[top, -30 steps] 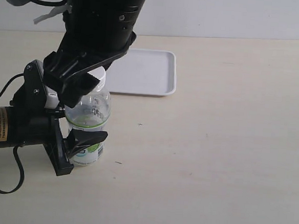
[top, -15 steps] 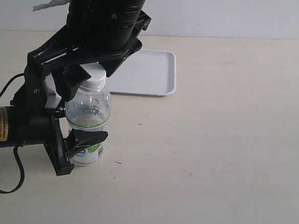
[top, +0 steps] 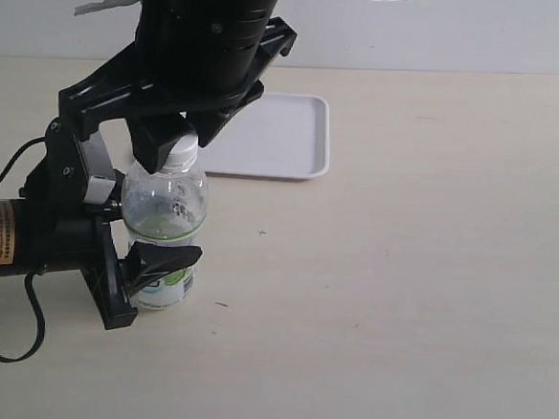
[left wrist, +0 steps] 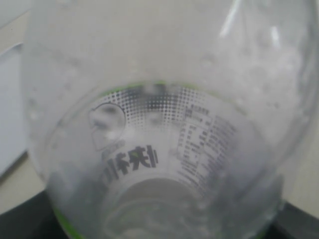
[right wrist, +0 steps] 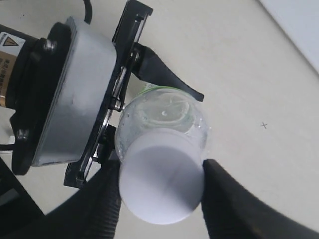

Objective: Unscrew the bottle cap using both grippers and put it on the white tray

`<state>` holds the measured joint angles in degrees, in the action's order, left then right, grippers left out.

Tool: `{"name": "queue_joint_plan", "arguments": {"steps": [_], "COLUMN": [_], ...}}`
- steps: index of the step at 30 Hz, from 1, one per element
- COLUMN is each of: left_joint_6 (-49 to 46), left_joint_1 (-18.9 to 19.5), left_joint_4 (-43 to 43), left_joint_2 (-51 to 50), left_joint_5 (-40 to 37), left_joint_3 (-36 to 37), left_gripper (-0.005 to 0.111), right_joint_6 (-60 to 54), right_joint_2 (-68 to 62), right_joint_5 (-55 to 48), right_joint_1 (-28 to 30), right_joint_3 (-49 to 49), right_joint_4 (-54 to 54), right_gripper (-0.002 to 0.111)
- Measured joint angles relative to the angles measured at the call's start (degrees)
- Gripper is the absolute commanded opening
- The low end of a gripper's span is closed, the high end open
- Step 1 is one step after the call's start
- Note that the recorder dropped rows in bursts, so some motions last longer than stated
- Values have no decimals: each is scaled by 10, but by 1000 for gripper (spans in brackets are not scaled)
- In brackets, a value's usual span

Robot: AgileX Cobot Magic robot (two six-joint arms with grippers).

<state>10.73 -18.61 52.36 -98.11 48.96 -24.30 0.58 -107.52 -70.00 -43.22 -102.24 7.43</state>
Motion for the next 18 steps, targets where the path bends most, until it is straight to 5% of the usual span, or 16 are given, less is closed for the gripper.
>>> {"name": "queue_joint_plan", "arguments": {"steps": [2, 8, 18], "left_joint_6": [0, 0, -1], "left_joint_1": [0, 0, 0], "left_joint_4": [0, 0, 2], "left_joint_2": [0, 0, 0], "left_joint_5": [0, 0, 0], "left_joint_3": [0, 0, 0], "left_gripper": [0, 0, 0], "right_joint_6": [0, -60, -354], "right_joint_2": [0, 0, 0], "right_joint_5": [0, 0, -2], "right_joint_1": [0, 0, 0], "right_joint_3": [0, 0, 0], "right_joint_4": [0, 0, 0], "right_gripper": [1, 0, 0]}}
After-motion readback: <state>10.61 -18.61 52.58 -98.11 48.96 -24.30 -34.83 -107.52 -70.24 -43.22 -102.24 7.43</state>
